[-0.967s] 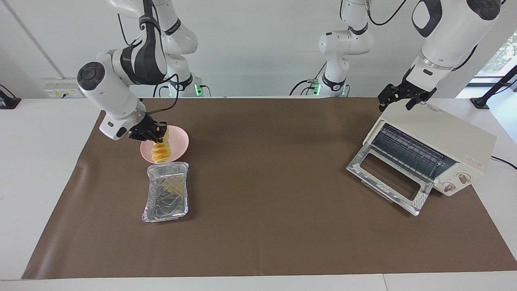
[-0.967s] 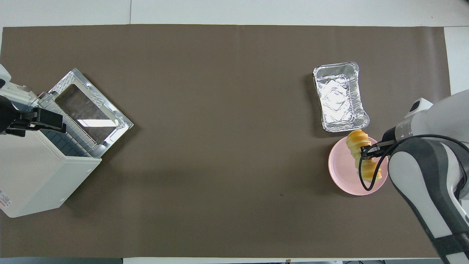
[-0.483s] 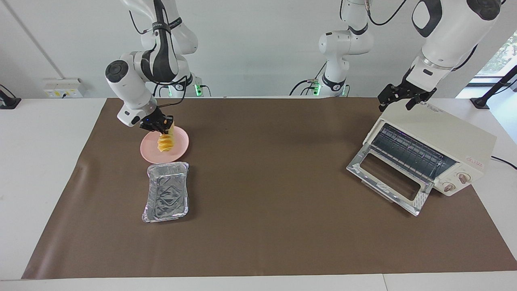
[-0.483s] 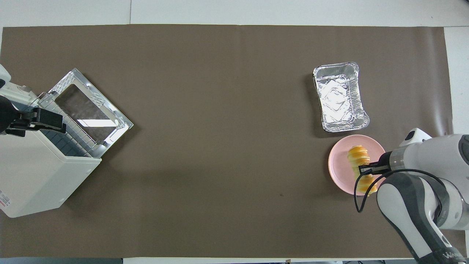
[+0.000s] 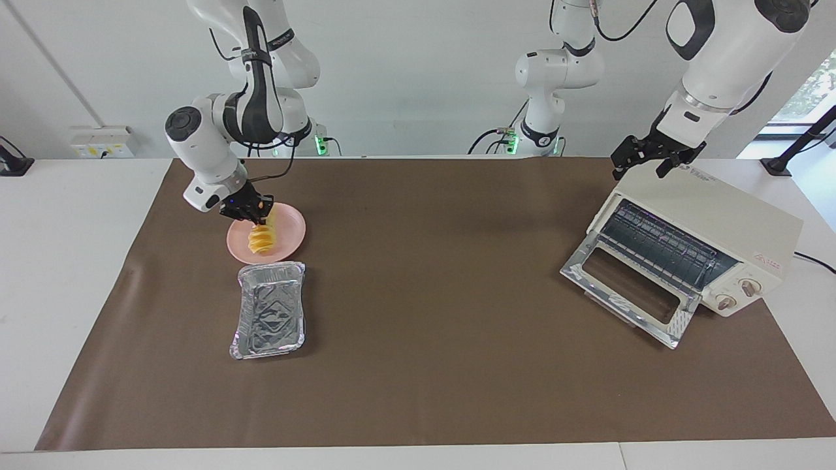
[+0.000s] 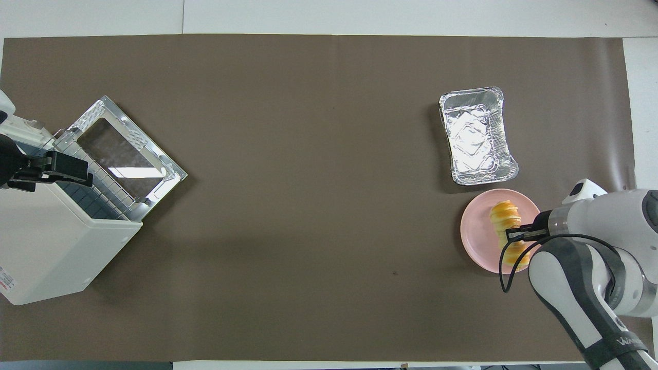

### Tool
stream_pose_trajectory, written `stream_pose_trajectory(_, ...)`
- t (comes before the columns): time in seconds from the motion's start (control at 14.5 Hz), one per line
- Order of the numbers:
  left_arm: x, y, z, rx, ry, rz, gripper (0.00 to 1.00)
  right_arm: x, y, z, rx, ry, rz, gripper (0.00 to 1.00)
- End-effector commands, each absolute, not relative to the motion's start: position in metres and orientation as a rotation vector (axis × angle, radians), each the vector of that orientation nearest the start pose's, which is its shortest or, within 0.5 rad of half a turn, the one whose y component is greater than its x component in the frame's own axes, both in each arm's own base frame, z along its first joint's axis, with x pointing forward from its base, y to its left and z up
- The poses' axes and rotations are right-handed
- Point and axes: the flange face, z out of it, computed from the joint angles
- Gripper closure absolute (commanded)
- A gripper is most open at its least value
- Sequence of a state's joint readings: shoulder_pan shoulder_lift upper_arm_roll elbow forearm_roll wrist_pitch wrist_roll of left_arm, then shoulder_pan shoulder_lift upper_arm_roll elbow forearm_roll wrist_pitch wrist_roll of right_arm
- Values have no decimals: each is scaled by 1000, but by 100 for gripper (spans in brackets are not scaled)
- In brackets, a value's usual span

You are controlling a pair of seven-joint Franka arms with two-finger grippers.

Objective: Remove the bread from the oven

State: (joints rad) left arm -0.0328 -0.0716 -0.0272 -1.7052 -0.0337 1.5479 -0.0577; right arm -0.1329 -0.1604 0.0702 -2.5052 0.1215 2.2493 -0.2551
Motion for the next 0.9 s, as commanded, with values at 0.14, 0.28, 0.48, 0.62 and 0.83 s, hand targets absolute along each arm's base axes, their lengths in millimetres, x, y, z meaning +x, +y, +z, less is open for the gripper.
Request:
stream_pose_trajectory(0.14, 520, -35, 604, -3178, -20, 146, 0, 456, -23, 345, -3046, -225, 104, 0)
stream_pose_trajectory(0.28, 520, -36, 604, -3179, -20, 146, 0, 470, -22, 374, -3032, -231, 148, 0)
stream_pose_trajectory(0.48, 520, -36, 604, -3179, -20, 146, 0, 492, -21, 431, -3021, -272, 167, 0)
stream_pose_trajectory(0.62, 520, -35, 603, -3178, -20, 148, 0, 501, -20, 470, -3020, -283, 160, 0)
stream_pose_trajectory(0.83, 520, -35, 603, -3177, -20, 148, 0, 511, -33, 518, -3070, -271, 81, 0)
